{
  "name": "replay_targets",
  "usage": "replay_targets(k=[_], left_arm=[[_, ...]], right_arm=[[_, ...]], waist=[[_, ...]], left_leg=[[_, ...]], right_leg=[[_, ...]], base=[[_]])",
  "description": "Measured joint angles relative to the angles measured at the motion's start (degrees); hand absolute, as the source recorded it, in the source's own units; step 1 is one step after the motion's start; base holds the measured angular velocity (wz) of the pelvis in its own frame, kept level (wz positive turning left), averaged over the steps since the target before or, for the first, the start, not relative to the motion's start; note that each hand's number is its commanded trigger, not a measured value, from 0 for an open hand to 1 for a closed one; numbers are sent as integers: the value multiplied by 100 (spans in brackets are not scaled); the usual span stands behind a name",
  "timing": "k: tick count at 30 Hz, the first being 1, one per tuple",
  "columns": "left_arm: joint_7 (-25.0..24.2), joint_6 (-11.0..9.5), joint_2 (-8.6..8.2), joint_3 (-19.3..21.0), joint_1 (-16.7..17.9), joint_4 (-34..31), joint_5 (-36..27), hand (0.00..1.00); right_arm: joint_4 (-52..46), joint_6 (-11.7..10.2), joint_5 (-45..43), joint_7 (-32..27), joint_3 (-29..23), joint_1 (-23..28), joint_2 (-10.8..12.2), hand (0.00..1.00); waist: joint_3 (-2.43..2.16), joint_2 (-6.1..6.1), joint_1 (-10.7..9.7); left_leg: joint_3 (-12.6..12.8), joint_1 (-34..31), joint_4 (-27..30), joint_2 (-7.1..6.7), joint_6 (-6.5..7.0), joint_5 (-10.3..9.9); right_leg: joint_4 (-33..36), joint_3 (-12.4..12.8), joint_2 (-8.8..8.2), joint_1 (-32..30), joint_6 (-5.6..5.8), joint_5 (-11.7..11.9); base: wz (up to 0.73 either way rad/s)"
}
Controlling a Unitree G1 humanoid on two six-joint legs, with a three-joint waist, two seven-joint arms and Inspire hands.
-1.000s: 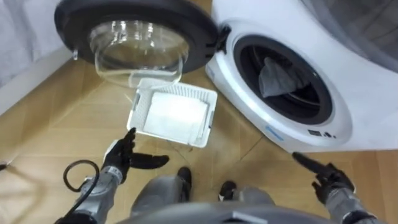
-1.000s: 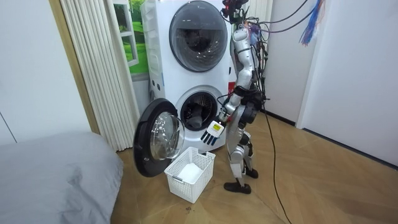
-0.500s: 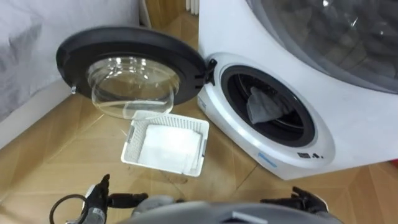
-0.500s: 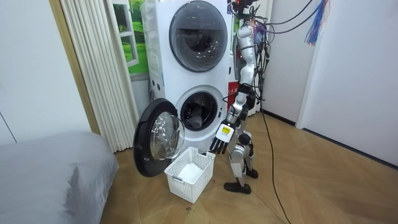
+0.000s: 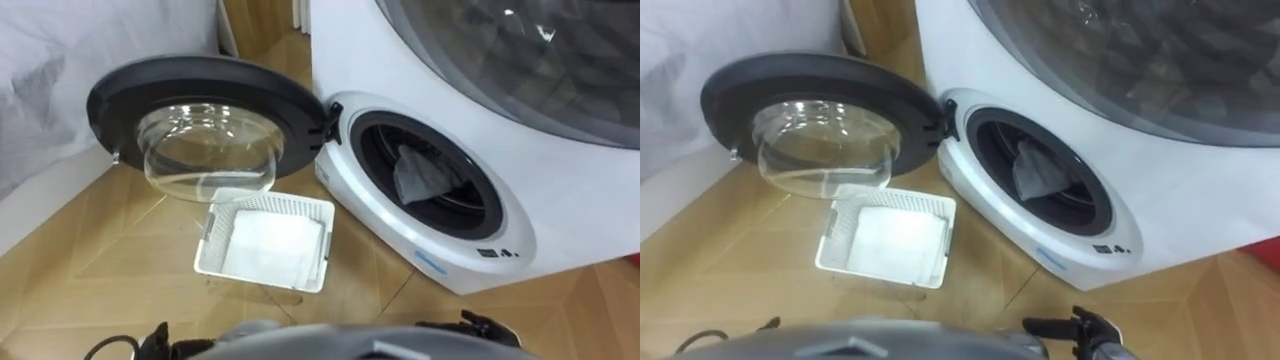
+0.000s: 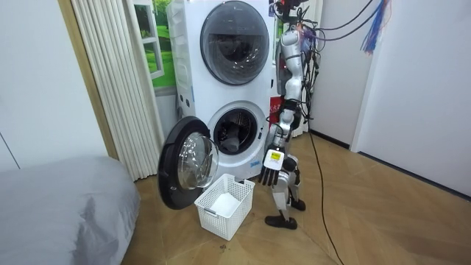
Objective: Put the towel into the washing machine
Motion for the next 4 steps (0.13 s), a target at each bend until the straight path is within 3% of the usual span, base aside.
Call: replay_targets(k=[4], left_arm=[[12,63,-56,159,5,-1,-12,0]], right_arm=[[-7,98,-213,53,-147,-3,36,0]], waist=[[-11,-22,-9]], left_leg=[[-2,43,14,-3,-5,-13]], right_leg=[[6,3,8,47,0,0]], base=[[0]])
